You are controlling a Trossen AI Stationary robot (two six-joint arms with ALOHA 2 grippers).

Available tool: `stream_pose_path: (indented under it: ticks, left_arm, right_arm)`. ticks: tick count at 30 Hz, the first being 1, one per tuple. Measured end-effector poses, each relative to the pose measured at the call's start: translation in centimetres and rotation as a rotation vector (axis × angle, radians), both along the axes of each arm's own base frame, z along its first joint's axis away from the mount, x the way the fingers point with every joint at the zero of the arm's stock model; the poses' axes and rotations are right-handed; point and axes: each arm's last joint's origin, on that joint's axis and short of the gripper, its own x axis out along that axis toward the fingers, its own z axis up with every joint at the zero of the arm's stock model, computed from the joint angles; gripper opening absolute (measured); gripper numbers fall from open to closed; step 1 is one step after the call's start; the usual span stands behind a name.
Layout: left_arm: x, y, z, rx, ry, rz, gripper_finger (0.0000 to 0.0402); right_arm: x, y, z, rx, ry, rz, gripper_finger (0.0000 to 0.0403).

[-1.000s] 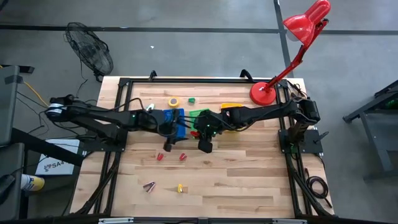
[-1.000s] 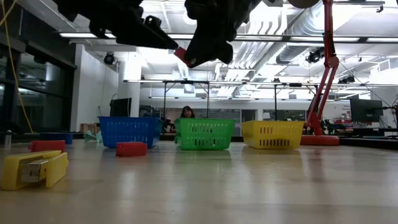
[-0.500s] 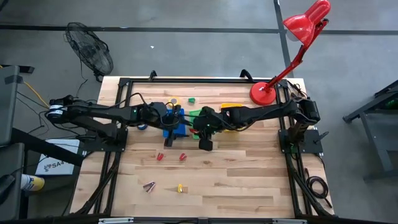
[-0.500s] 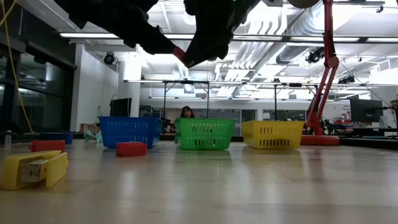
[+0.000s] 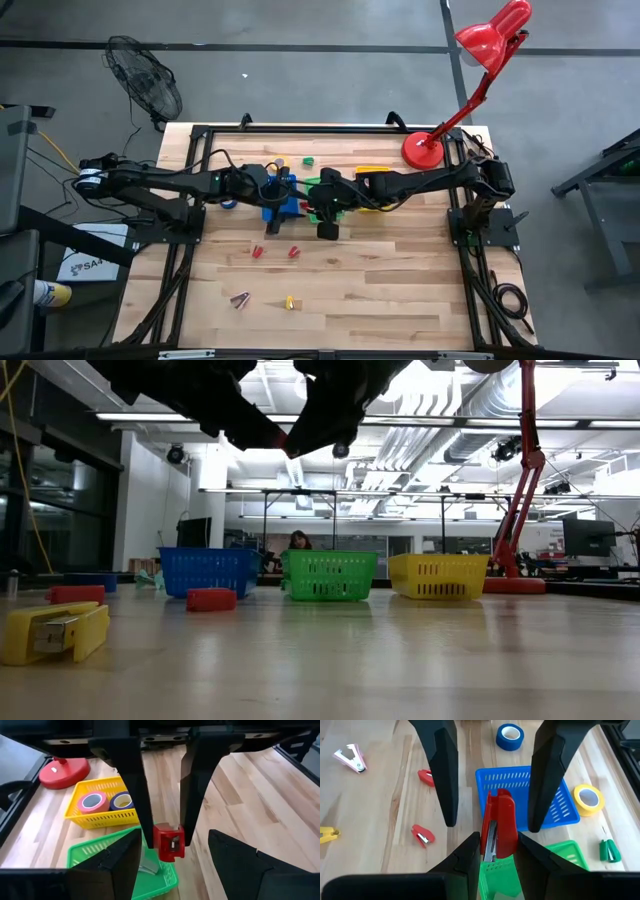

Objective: Pick and place Stapler, Stapler remover, tape
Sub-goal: Put the right red stapler into the blue bin

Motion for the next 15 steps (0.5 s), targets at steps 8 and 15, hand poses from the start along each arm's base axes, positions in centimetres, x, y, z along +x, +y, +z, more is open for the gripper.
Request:
stream_pose_path:
  ticks: [8,15]
  left_arm:
    - [0.01,0.00,0.01,-0.012,-0.001,0.006,0.0192]
    - [0.16,0.02,0.41,-0.008,-0.045,0.009,0.0135]
  right_arm:
    - [0.00,0.00,0.01,-0.005,0.000,0.005,0.0096]
    - [0.01,-0.02,0.01,-0.006,-0.001,0.005,0.0096]
